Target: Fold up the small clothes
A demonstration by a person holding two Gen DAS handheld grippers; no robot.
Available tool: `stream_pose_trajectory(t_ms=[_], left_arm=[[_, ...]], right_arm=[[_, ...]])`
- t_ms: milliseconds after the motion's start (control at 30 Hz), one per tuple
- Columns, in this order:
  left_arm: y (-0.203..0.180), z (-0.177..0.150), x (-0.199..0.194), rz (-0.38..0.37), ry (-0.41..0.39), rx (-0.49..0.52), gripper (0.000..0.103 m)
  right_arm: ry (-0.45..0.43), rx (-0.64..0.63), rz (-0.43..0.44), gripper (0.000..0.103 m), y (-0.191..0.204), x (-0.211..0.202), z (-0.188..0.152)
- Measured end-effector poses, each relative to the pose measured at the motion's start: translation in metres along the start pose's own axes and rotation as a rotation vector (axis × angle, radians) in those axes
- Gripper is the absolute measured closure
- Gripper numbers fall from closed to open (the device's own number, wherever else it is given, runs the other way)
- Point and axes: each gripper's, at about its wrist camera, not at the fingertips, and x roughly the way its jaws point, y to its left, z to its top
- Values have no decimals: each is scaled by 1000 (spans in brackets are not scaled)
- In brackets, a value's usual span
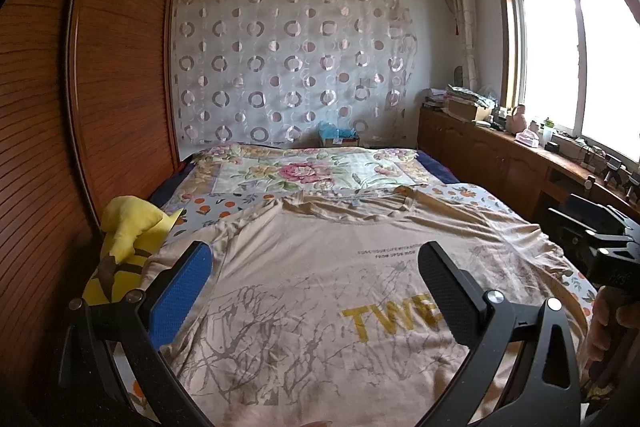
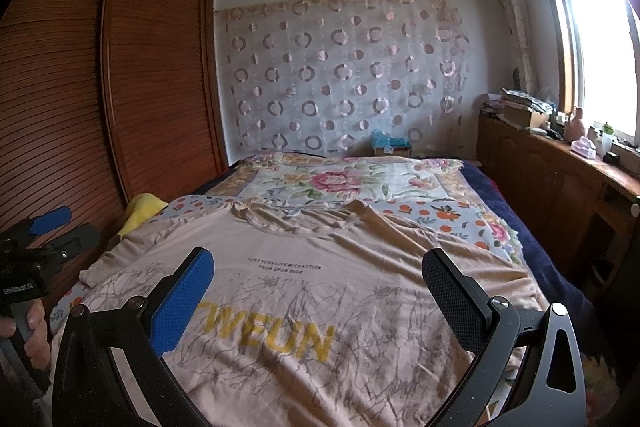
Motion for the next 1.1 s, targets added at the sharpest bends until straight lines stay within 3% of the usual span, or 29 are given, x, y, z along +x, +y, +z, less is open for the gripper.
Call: stream_pose_trajectory(t_ms=[667, 1100], left_arm=[[73, -31, 25, 77, 93, -46, 0], [140, -60, 53, 116, 250, -49, 0]], right_arm=[[76, -112, 121, 0, 8, 35, 7], [256, -199, 255, 0, 21, 85, 1]])
